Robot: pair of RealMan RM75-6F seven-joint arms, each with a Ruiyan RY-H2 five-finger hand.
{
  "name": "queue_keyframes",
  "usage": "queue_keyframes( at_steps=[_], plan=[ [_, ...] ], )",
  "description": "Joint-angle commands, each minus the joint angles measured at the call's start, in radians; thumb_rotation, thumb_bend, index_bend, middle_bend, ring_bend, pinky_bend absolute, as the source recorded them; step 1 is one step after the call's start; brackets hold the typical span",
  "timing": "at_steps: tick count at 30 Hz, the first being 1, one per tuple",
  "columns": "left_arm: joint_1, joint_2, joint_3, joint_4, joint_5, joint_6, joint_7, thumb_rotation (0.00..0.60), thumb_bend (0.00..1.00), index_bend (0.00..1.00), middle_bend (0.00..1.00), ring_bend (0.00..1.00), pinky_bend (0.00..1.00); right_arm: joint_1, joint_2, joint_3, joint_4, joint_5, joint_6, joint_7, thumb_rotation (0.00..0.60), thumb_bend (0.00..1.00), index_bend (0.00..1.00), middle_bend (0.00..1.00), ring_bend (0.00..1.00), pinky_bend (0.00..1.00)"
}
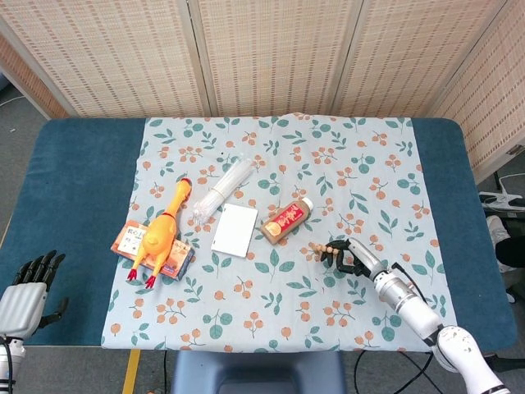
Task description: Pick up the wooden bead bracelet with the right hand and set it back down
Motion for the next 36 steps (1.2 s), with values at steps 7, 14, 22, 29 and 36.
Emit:
queue_keyframes(
  at_steps=[7, 14, 22, 29, 36],
  plan=[
    [0.001, 0.002, 0.003, -0.004, 0.002, 0.001, 0.004, 0.6, 0.43, 0.0, 0.0, 0.0, 0.1, 0.111, 0.027, -0.187, 0.052, -0.651, 0.383, -0.182, 0.6, 0.91, 0.68, 0.44, 0.2, 0.17],
    [0.001, 0.004, 0.001, -0.003, 0.001, 0.001, 0.0, 0.6, 0.43, 0.0, 0.0, 0.0, 0.1, 0.197, 0.15, -0.445, 0.099, -0.85, 0.595, 0.147, 0.6, 0.76, 0.48, 0.44, 0.19, 0.16],
    [0.0, 0.001, -0.001, 0.0, -0.001, -0.001, -0.002, 0.6, 0.43, 0.0, 0.0, 0.0, 0.1, 0.257, 0.344, -0.678, 0.049, -0.928, 0.701, 0.375, 0.6, 0.53, 0.19, 0.33, 0.09, 0.07],
    [0.001, 0.001, 0.001, -0.003, 0.002, 0.002, 0.005, 0.6, 0.43, 0.0, 0.0, 0.0, 0.1, 0.227, 0.372, -0.729, 0.013, -0.907, 0.943, 0.38, 0.6, 0.32, 0.0, 0.08, 0.0, 0.0],
    [-0.004, -0.003, 0.004, -0.002, -0.001, -0.01, 0.015, 0.6, 0.43, 0.0, 0.0, 0.0, 0.1, 0.291, 0.348, -0.746, 0.053, -0.919, 1.07, 0.343, 0.6, 0.3, 0.0, 0.02, 0.0, 0.0]
  ],
)
